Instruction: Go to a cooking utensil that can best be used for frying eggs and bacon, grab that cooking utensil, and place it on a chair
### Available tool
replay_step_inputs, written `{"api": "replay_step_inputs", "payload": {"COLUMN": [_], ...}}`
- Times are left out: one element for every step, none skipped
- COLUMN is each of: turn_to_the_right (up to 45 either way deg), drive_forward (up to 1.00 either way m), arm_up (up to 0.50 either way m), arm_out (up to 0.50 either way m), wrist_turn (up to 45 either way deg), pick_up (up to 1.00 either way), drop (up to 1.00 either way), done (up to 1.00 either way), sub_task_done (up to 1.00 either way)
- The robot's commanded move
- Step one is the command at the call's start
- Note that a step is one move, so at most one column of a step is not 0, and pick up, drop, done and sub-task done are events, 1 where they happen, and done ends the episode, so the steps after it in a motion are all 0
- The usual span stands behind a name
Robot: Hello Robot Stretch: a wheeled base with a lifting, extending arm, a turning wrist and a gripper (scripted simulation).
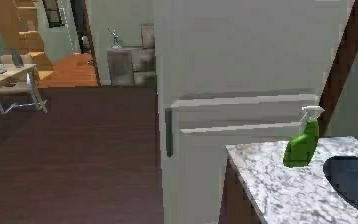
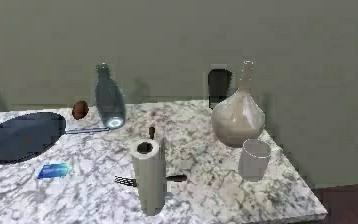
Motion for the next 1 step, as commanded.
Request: {"api": "replay_step_inputs", "payload": {"turn_to_the_right": [-33.0], "drive_forward": [0.00], "arm_up": [0.00], "arm_out": [0.00], "wrist_turn": [0.0], "pick_up": [0.00], "drop": [0.00], "done": [0.00], "sub_task_done": [0.00]}}
